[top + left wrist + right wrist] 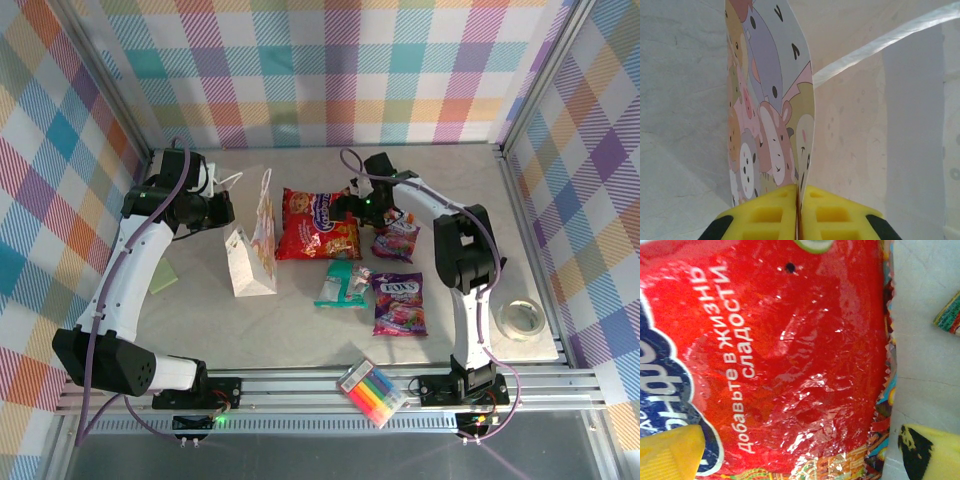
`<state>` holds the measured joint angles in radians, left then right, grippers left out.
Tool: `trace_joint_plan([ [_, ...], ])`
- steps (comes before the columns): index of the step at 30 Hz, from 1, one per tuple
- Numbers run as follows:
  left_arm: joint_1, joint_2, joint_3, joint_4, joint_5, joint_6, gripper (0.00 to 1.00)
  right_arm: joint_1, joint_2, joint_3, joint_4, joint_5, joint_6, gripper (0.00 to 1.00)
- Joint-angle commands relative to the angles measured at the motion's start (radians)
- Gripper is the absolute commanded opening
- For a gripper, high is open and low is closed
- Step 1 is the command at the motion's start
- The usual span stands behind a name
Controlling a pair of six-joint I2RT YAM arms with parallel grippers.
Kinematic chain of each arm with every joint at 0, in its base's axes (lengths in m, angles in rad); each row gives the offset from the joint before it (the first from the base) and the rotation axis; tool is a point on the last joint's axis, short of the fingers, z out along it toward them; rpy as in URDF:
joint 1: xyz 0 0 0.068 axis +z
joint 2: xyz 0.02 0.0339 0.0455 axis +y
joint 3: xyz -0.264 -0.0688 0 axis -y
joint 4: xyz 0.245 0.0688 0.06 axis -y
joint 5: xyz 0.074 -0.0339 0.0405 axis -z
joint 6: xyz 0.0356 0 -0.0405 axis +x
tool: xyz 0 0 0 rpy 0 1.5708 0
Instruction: Place the snacks into the paper bag
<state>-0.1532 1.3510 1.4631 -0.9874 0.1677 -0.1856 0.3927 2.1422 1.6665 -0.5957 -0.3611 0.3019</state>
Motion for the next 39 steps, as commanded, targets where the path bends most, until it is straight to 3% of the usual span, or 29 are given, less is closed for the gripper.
trace_joint_plan([
  [1,0.015,-0.009,-0.017,-0.020,0.019,0.014,0.10,-0.005,0.017,0.031,-0.023,-0.011,-0.003,0.99],
  [18,0.016,-0.004,-0.030,-0.011,0.046,0.002,0.10,-0.004,0.060,-0.012,0.003,-0.174,0.004,0.99],
  [35,0.017,-0.036,-0.042,0.003,0.059,-0.025,0.10,-0.003,0.130,-0.029,0.007,-0.120,0.086,1.00],
  [39,0.017,-0.038,-0.047,0.005,0.064,-0.026,0.10,-0.003,0.137,-0.031,0.008,-0.108,0.094,0.90],
])
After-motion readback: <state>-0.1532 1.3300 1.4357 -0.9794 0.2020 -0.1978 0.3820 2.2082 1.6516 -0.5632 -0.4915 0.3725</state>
